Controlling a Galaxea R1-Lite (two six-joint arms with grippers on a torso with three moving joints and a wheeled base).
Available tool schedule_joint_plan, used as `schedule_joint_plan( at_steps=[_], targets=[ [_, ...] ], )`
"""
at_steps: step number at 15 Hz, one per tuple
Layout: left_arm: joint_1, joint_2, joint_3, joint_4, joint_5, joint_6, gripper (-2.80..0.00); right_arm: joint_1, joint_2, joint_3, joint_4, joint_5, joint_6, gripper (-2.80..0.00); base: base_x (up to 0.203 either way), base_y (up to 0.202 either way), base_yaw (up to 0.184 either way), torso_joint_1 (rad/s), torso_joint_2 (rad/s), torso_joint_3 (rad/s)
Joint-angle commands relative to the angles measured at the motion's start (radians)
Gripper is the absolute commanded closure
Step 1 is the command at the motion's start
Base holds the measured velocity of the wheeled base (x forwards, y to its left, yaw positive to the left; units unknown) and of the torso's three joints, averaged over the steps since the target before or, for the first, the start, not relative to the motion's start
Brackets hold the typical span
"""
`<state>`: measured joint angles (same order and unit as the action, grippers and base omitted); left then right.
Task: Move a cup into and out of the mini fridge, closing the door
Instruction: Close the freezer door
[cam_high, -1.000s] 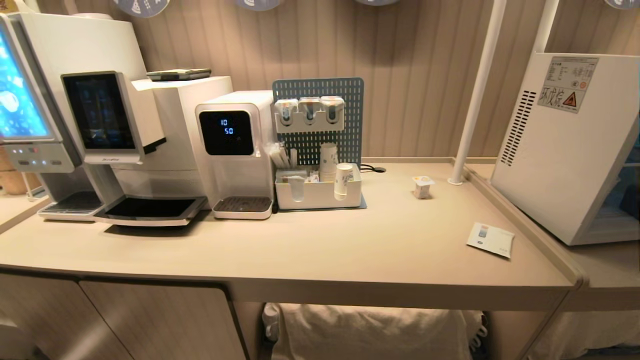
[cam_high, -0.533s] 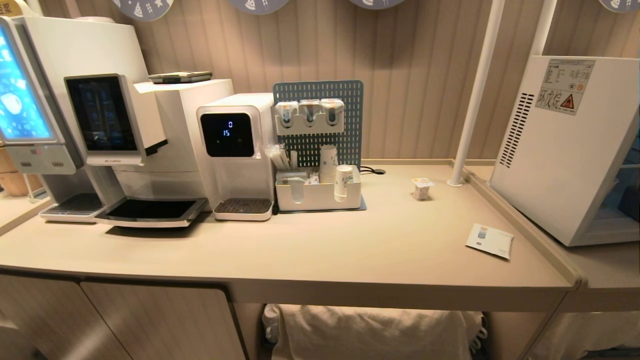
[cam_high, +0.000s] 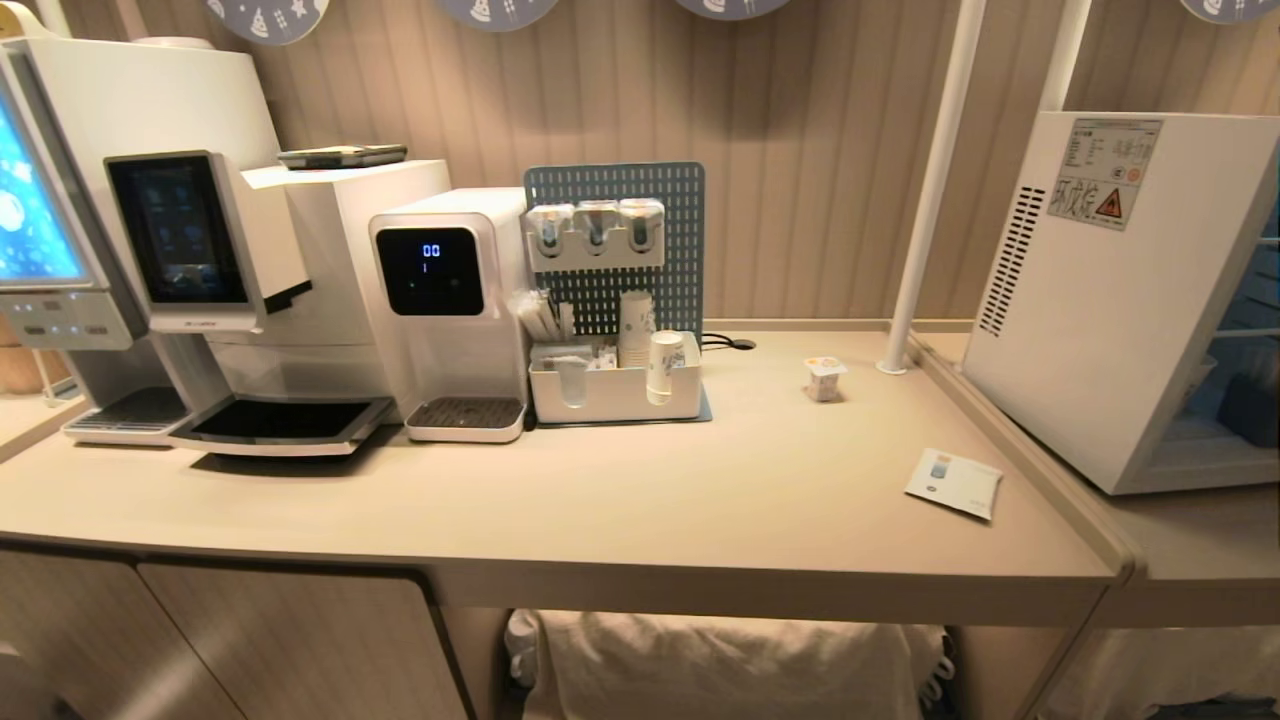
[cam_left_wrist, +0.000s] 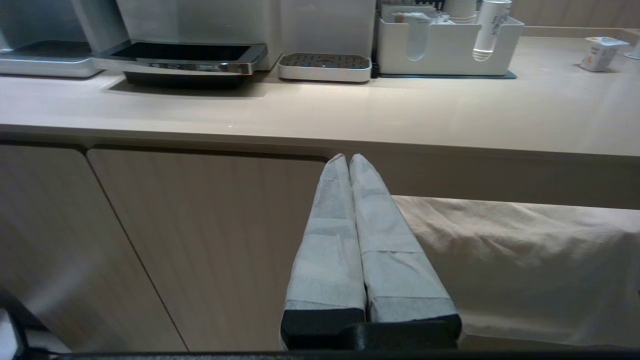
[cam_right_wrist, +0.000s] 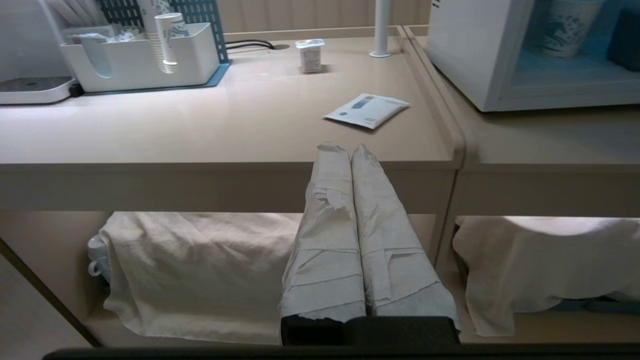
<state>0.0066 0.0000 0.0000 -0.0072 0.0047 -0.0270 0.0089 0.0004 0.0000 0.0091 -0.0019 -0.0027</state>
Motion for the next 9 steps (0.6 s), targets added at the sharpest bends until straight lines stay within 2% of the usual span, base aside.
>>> schedule_joint_plan(
  at_steps=[1, 9],
  targets=[
    [0.0, 0.002, 0.002, 0.0, 0.0, 0.0, 0.0, -0.001, 0.0, 0.002, 0.0, 0.0, 0.001, 0.0, 0.0, -0.192, -0.001, 0.007, 0.0, 0.002],
    [0.0, 0.002, 0.002, 0.0, 0.0, -0.001, 0.0, -0.001, 0.0, 0.002, 0.0, 0.0, 0.0, 0.0, 0.0, -0.192, 0.0, 0.002, 0.0, 0.002]
  ],
)
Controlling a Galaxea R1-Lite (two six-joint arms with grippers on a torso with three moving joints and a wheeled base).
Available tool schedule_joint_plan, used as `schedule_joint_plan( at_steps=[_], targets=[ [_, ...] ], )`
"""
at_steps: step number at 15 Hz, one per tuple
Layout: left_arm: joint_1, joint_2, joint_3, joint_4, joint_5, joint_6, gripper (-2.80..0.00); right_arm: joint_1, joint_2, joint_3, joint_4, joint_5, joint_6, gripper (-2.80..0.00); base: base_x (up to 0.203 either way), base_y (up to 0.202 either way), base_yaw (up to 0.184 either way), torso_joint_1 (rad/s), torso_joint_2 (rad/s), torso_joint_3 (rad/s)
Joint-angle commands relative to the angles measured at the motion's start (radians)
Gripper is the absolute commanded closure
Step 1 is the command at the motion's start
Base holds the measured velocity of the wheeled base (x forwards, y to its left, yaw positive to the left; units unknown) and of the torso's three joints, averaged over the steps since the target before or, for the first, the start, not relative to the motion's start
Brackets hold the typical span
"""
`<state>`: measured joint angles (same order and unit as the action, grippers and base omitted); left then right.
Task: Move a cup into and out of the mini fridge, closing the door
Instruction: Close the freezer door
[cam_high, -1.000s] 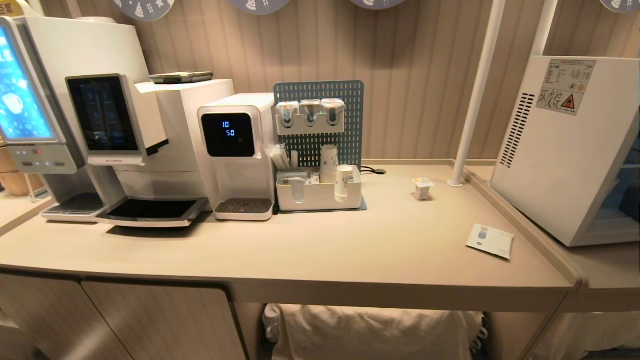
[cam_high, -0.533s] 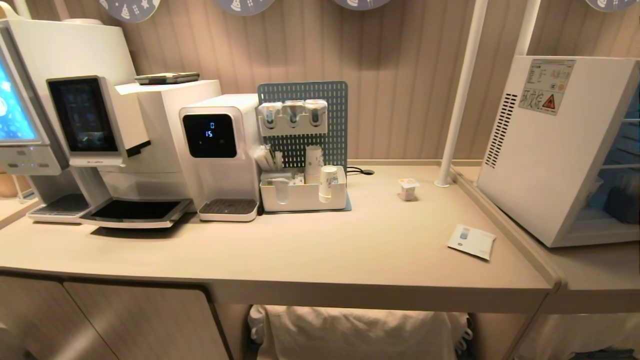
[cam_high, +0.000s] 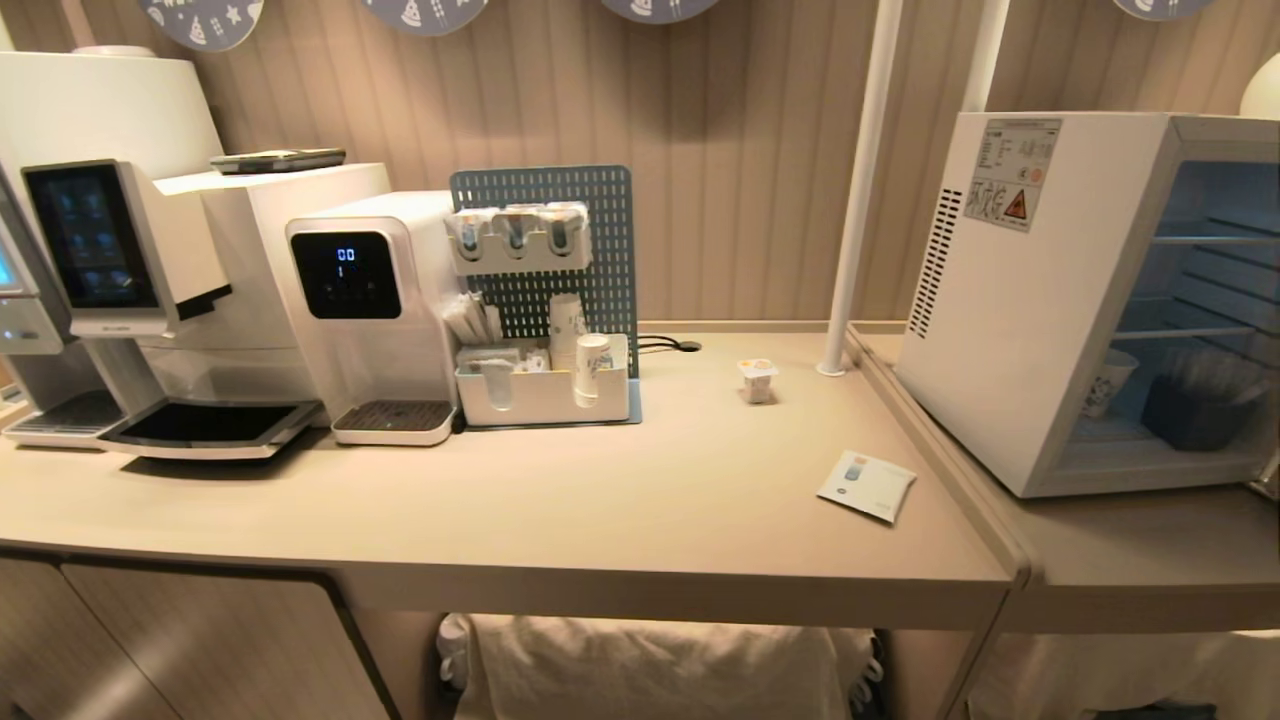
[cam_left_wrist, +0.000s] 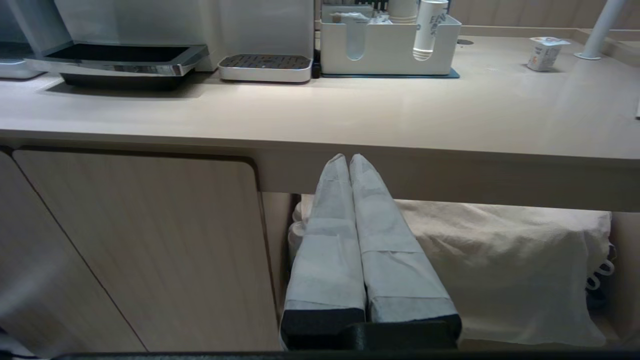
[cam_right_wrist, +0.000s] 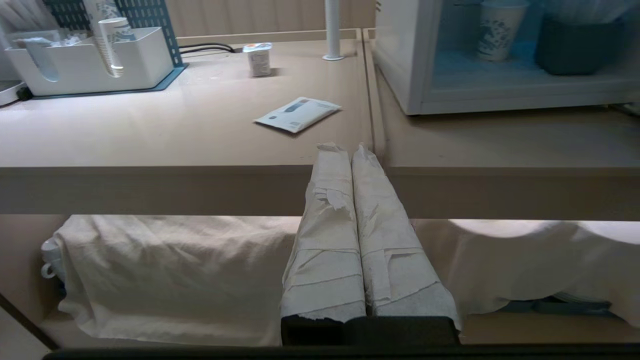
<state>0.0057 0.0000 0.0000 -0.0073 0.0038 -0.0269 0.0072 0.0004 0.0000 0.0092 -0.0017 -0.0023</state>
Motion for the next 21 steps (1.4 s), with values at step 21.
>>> schedule_joint_plan(
  at_steps=[21],
  targets=[
    [0.0, 0.002, 0.002, 0.0, 0.001, -0.001, 0.0, 0.0, 0.0, 0.002, 0.0, 0.0, 0.0, 0.0, -0.057, -0.101, 0.001, 0.002, 0.0, 0.003]
  ],
)
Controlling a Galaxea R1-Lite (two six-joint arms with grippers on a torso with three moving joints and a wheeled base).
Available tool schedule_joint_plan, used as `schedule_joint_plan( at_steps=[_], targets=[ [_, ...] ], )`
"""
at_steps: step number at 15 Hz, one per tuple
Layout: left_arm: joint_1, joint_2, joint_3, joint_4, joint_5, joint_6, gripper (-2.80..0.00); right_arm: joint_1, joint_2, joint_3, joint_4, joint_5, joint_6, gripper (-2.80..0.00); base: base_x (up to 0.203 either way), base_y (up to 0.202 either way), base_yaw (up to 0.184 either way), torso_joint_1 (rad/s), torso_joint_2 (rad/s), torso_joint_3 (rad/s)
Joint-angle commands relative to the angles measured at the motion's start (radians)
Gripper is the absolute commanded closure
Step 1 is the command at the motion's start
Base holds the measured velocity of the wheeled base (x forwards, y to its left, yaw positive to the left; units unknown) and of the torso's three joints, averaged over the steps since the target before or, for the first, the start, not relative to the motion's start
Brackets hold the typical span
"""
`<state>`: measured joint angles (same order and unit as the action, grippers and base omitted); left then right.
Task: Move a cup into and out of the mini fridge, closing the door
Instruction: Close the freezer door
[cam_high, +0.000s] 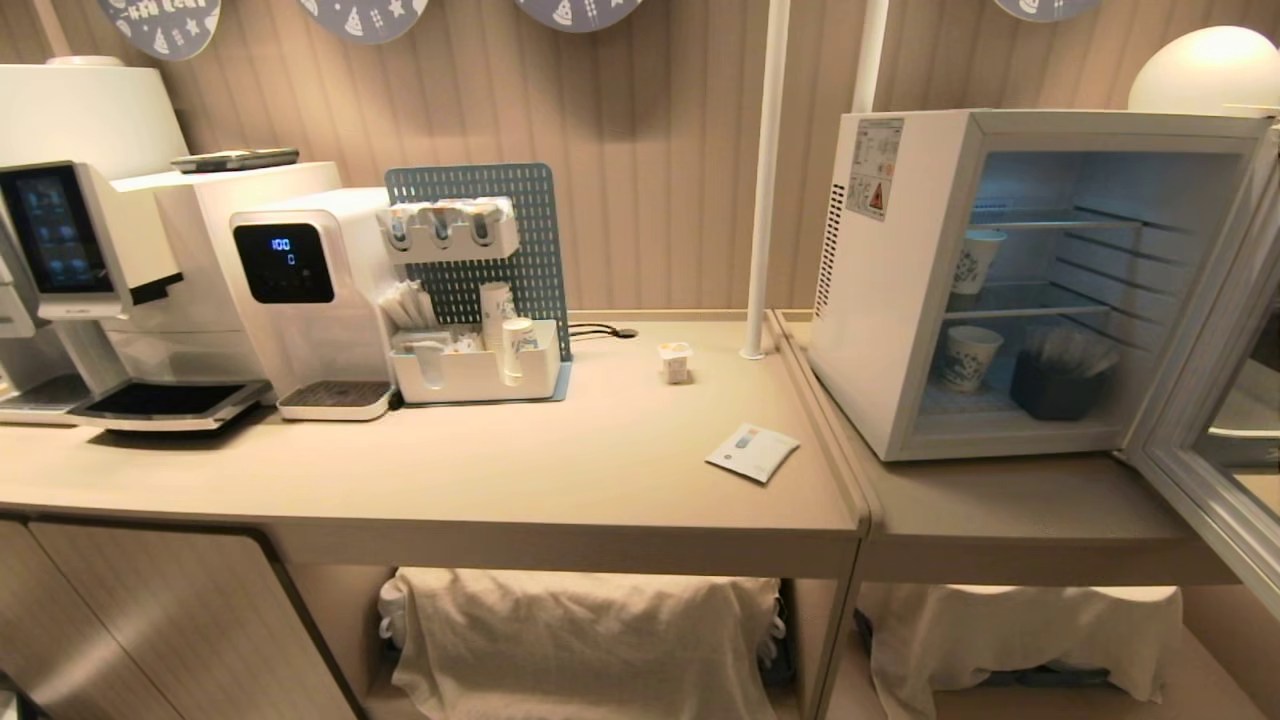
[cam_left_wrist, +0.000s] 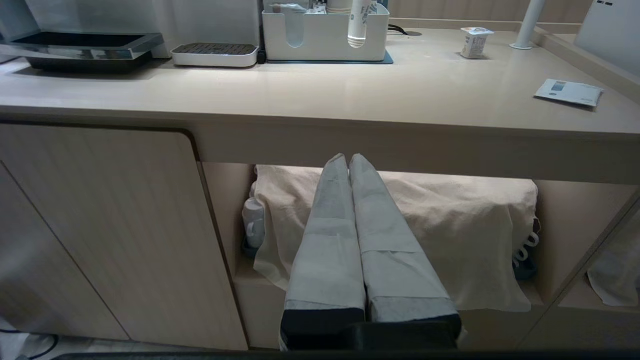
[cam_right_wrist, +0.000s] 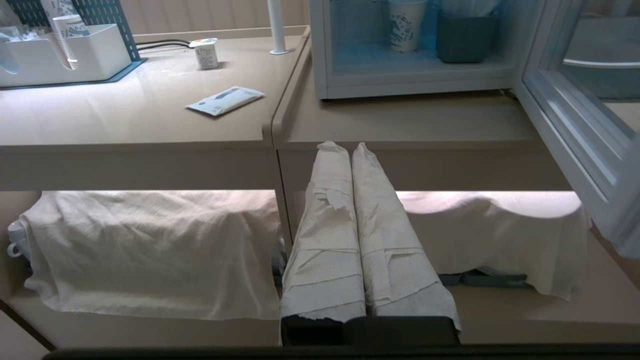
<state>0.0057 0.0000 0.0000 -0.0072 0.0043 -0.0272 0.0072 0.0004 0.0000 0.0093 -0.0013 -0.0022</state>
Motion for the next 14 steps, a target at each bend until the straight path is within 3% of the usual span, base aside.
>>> schedule_joint_plan(
  at_steps=[1, 6, 14],
  targets=[
    [0.0, 0.002, 0.002, 0.0, 0.0, 0.0, 0.0, 0.001, 0.0, 0.001, 0.0, 0.0, 0.001, 0.0, -0.19, 0.0, 0.002, 0.002, 0.0, -0.002],
    [0.0, 0.0, 0.002, 0.0, 0.0, 0.001, 0.0, 0.001, 0.0, 0.002, 0.0, 0.0, -0.001, 0.0, -0.053, -0.001, 0.001, 0.0, 0.0, 0.001],
    [0.0, 0.001, 0.002, 0.0, 0.0, 0.001, 0.0, 0.001, 0.0, 0.002, 0.0, 0.0, -0.001, 0.0, 0.0, -0.178, 0.002, 0.002, 0.0, 0.003]
  ],
)
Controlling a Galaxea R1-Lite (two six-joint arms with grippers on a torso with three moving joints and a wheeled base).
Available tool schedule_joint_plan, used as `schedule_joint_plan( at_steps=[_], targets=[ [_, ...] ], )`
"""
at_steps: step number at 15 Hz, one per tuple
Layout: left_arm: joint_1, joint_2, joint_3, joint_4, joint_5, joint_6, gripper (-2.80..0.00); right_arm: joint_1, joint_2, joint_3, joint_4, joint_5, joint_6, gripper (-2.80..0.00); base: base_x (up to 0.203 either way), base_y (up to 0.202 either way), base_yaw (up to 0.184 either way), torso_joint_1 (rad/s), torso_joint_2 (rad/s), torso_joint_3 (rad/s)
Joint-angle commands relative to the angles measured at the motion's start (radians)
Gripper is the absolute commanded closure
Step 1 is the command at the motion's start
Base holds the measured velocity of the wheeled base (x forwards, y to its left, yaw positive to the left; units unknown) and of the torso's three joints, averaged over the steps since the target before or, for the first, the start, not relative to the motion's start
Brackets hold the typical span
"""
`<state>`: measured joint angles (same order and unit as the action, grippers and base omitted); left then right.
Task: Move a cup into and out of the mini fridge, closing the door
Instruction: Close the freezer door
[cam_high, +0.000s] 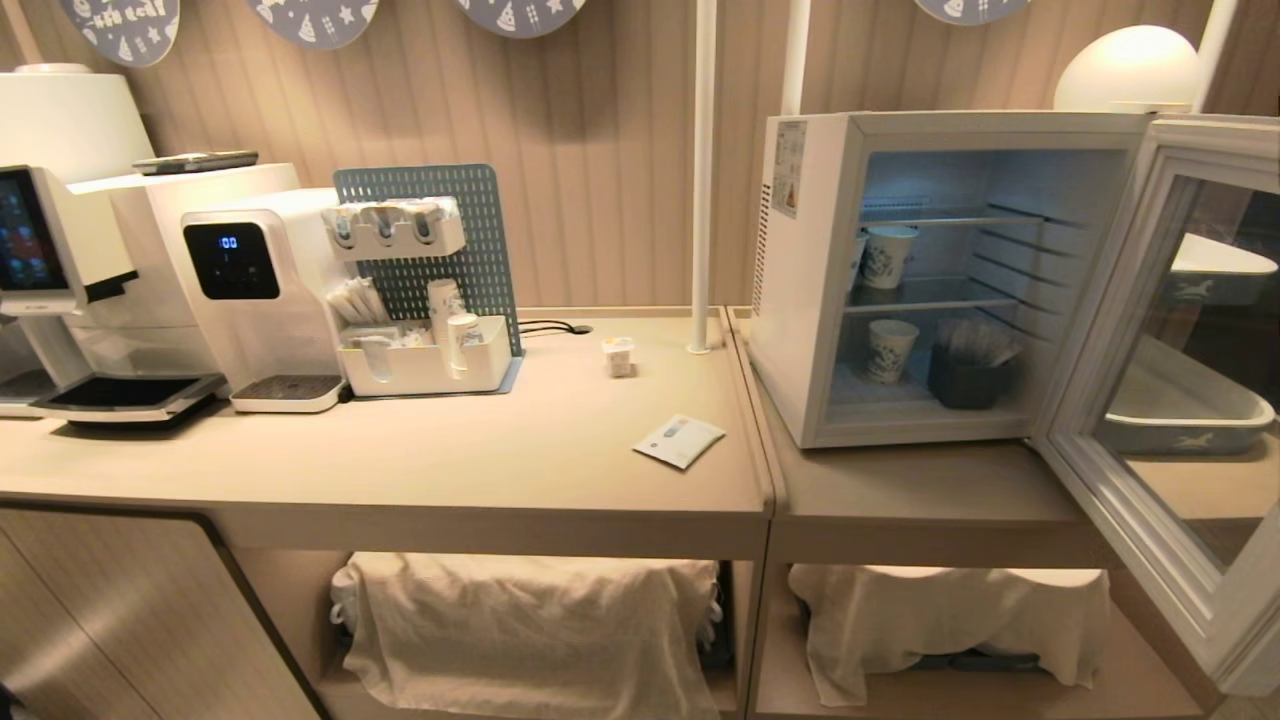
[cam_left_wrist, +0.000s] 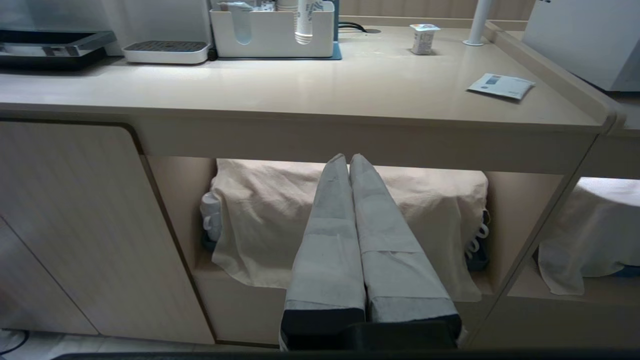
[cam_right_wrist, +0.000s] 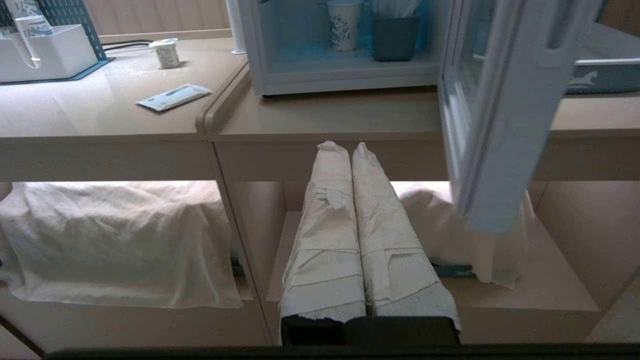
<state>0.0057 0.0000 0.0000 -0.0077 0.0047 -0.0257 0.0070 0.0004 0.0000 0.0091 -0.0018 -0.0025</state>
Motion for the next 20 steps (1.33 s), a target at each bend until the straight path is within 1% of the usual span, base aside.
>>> schedule_joint_plan(
  at_steps=[1, 20],
  targets=[
    [0.0, 0.002, 0.002, 0.0, 0.0, 0.0, 0.0, 0.001, 0.0, 0.002, 0.0, 0.0, -0.001, 0.0, 0.001, -0.196, 0.002, 0.005, 0.0, 0.005],
    [0.0, 0.001, 0.002, 0.0, 0.0, -0.001, 0.0, 0.001, 0.0, 0.002, 0.0, 0.0, -0.001, 0.0, 0.001, -0.194, 0.0, 0.003, 0.0, 0.004]
  ],
)
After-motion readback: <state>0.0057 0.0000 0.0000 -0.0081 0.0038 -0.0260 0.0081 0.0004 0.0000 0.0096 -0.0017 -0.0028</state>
